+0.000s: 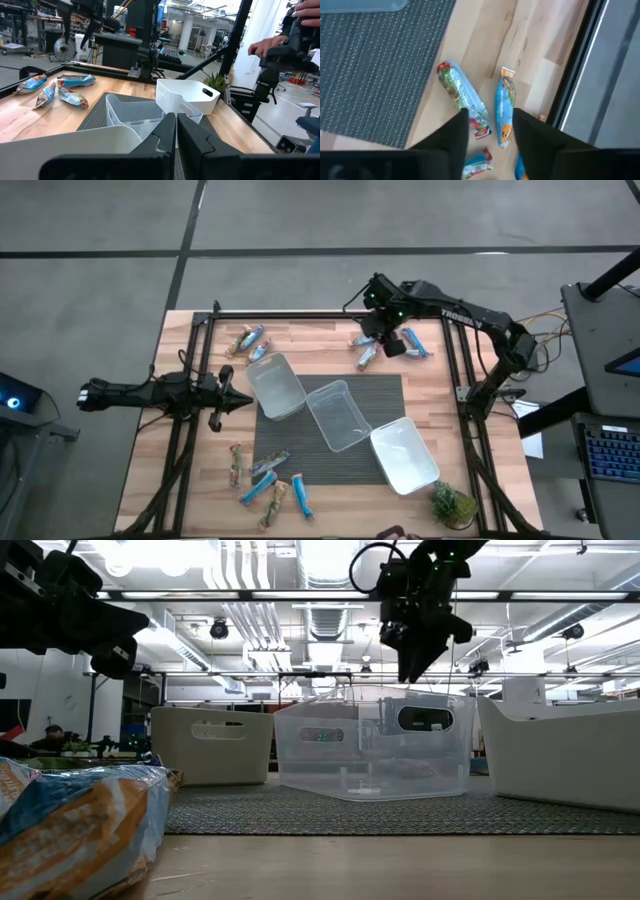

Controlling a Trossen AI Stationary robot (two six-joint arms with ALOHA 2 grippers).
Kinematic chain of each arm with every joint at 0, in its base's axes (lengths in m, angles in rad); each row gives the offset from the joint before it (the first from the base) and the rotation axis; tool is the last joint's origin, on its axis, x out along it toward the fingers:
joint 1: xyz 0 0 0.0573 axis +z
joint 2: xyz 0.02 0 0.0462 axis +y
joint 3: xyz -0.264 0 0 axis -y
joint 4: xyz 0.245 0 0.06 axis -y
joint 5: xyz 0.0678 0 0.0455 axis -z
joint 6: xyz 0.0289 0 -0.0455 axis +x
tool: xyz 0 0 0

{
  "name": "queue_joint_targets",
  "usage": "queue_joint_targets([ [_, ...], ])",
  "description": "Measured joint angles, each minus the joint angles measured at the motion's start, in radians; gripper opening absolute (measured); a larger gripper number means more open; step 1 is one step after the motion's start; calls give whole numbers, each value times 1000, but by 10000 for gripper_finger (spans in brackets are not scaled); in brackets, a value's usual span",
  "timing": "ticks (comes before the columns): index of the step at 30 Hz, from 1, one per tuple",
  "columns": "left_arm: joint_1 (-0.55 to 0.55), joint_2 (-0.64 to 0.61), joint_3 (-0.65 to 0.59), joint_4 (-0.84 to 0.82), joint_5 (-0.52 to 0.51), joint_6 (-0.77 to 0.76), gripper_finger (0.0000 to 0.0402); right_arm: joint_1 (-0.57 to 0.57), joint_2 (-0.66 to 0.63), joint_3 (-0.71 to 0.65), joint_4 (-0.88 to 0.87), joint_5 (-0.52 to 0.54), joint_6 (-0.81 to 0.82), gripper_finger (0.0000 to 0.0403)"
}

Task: Pick and place Granola Bars by type
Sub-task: Put the red granola bar into the gray bin

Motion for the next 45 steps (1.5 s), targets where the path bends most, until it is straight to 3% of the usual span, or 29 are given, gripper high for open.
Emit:
queue_joint_targets([
  [6, 0, 0, 0, 0, 0, 0, 0, 2, 0, -69, 77, 0, -34, 232],
  [12, 0, 0, 0, 0, 0, 0, 0, 9, 0, -126, 101, 0, -86, 271],
  [32, 0, 0, 0, 0, 0, 0, 0, 34, 0, -320, 279, 6, -114, 252],
  [45, 0, 0, 0, 0, 0, 0, 0, 35, 1, -430, 440, 37, -104, 301],
])
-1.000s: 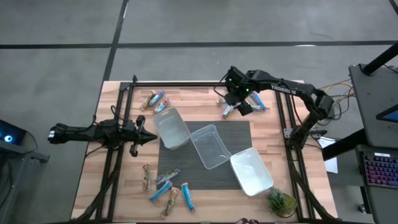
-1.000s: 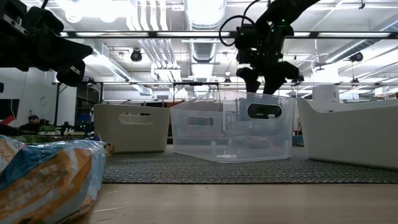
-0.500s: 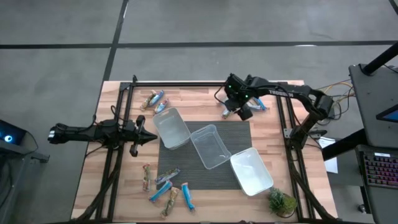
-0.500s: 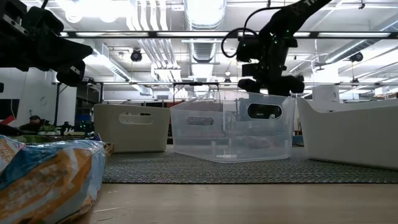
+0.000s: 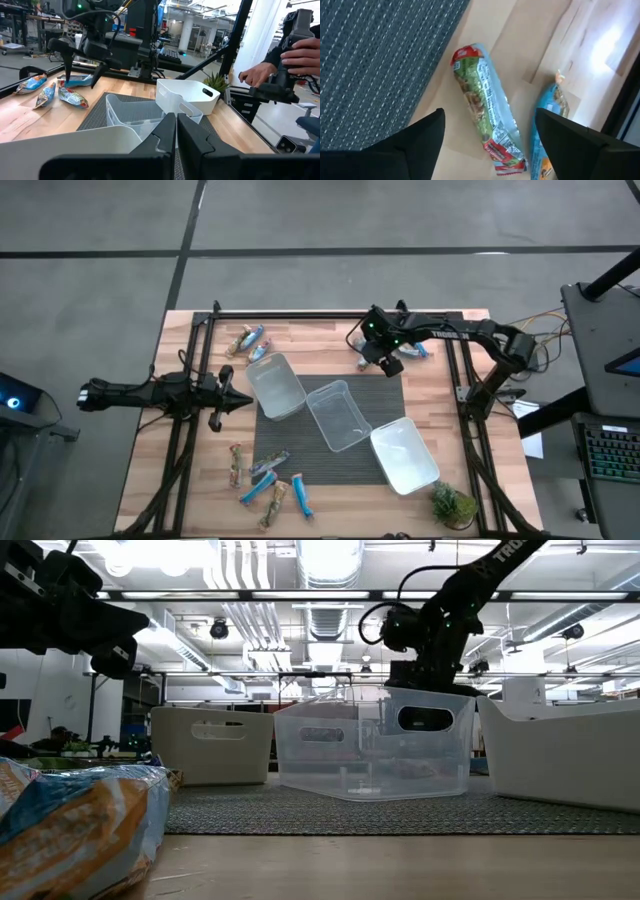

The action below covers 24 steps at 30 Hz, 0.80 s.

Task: Pick and place Granola Bars by type
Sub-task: Put the red granola bar into the gray bin

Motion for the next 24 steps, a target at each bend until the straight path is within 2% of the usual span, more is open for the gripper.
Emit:
queue_joint_targets([
  [6, 0, 0, 0, 0, 0, 0, 0, 0, 28, -11, -6, -4, 11, 306],
  [16, 0, 0, 0, 0, 0, 0, 0, 7, 145, 146, -144, -5, 36, 295],
  [24, 0, 0, 0, 0, 0, 0, 0, 11, 166, 152, -159, -5, 1, 278],
])
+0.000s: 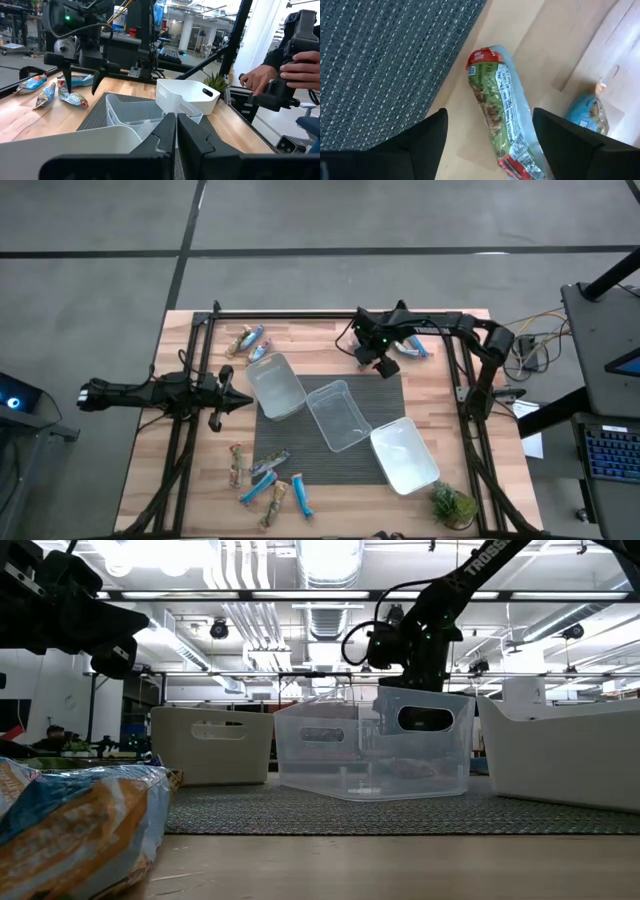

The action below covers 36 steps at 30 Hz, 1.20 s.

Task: Pick and place Granola Bars by type
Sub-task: Put the red granola bar into the gray bin

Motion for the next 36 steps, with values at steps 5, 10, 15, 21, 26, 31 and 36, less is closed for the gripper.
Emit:
queue_joint_targets([
  [5, 0, 0, 0, 0, 0, 0, 0, 0, 28, -2, 4, 1, -2, 268],
  [10, 0, 0, 0, 0, 0, 0, 0, 0, 45, -1, 22, 3, -16, 262],
  [15, 0, 0, 0, 0, 0, 0, 0, 0, 63, 6, 35, 5, -15, 260],
  [21, 0, 0, 0, 0, 0, 0, 0, 0, 88, 10, 61, 36, -18, 260],
  [26, 0, 0, 0, 0, 0, 0, 0, 3, 101, 12, 61, 52, -17, 252],
  [31, 0, 0, 0, 0, 0, 0, 0, 3, 103, 11, 68, 58, -16, 223],
  [36, 0, 0, 0, 0, 0, 0, 0, 4, 103, 10, 60, 58, -16, 176],
])
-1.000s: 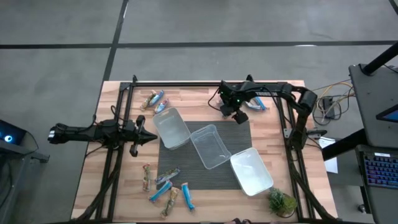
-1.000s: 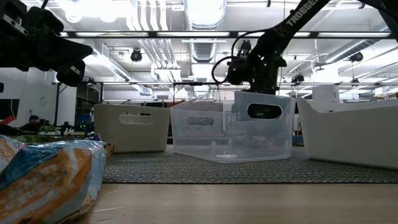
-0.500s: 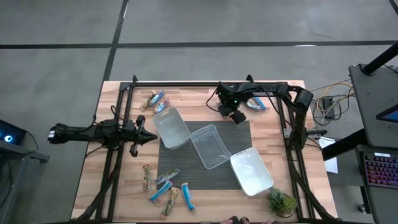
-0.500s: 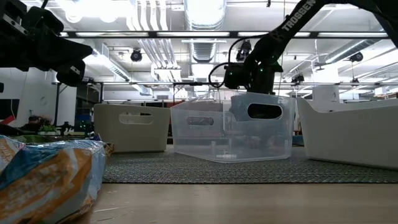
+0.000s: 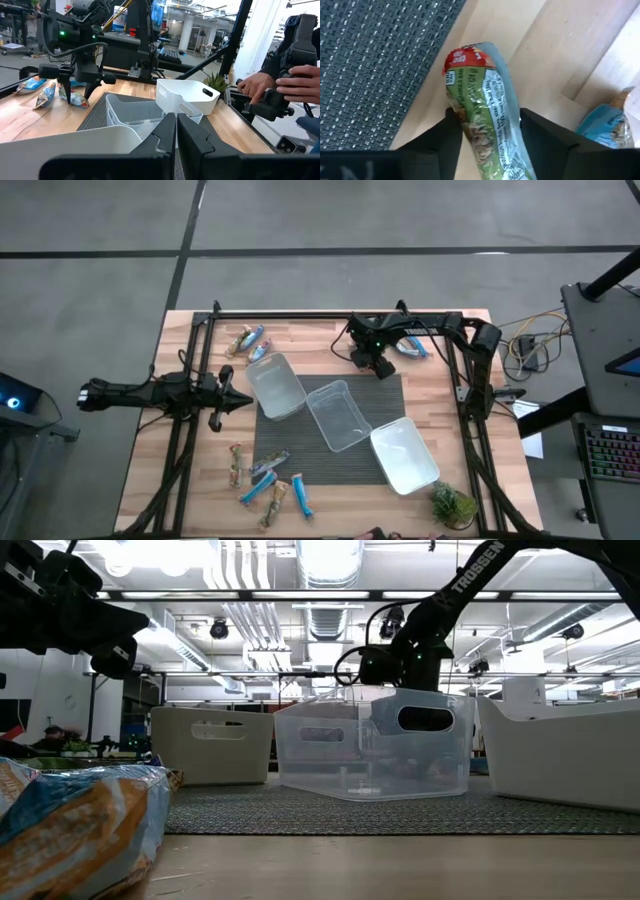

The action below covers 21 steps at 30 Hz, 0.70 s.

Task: Pick and place Granola Bars by type
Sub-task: Put the red granola bar into the gray bin

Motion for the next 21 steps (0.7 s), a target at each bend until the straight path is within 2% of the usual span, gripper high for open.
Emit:
queue_joint_targets([
  [11, 0, 0, 0, 0, 0, 0, 0, 3, -3, -1, -8, 1, 4, 76],
  [21, 0, 0, 0, 0, 0, 0, 0, 3, -82, 45, -19, 0, 76, 61],
])
